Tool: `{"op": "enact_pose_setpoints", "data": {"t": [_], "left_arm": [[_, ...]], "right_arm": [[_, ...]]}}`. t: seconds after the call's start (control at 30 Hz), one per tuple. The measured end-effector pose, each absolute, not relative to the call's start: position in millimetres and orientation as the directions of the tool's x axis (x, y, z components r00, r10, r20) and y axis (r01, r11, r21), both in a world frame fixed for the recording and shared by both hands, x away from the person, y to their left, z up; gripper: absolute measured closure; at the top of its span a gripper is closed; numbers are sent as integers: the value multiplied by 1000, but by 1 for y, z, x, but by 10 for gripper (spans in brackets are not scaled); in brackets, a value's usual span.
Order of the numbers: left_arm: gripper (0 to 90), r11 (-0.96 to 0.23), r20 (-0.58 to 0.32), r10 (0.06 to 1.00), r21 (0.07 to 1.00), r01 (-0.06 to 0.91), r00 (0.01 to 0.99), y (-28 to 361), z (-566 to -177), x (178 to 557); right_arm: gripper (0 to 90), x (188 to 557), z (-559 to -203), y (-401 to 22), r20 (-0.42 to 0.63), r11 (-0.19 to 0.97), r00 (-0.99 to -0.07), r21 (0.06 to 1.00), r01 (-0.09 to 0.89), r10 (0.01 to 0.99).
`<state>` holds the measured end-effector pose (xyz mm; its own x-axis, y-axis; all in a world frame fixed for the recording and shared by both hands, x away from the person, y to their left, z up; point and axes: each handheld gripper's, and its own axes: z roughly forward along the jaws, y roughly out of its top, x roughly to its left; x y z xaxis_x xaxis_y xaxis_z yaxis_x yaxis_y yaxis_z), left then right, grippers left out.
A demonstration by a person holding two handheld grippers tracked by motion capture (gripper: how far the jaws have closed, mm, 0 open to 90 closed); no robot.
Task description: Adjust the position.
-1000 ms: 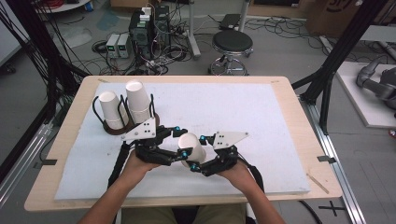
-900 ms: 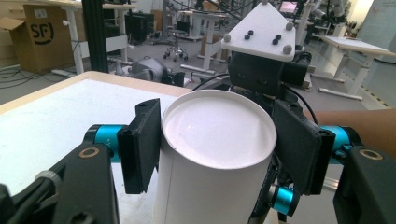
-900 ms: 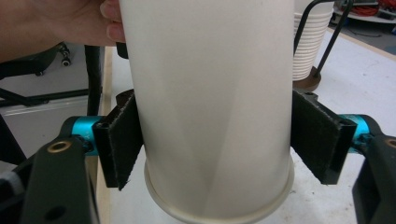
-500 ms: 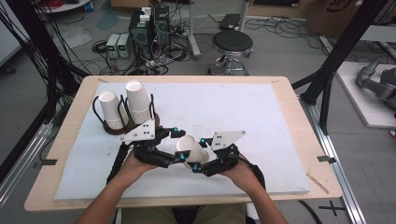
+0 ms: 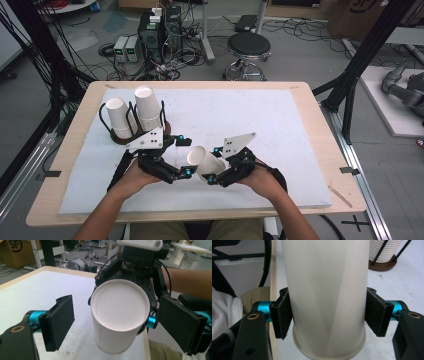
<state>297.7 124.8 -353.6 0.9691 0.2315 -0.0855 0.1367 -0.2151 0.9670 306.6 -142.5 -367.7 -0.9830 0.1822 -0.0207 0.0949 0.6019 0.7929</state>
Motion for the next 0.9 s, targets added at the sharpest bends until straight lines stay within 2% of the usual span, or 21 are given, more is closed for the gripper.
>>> {"op": "enact_pose_setpoints", "data": {"t": [0.57,0.8,0.9], "left_arm": [[144,-317,-77,199,938,138,977,118,-358,297],[173,-352,-82,184,925,143,980,115,-361,297],[207,-378,-88,168,914,147,982,113,-363,297]], "right_arm": [[316,316,-341,-120,-42,820,-998,572,14,46],[314,316,-340,-110,-40,852,-999,523,-17,4],[313,314,-339,-107,-28,871,-1000,492,-2,13]]}}
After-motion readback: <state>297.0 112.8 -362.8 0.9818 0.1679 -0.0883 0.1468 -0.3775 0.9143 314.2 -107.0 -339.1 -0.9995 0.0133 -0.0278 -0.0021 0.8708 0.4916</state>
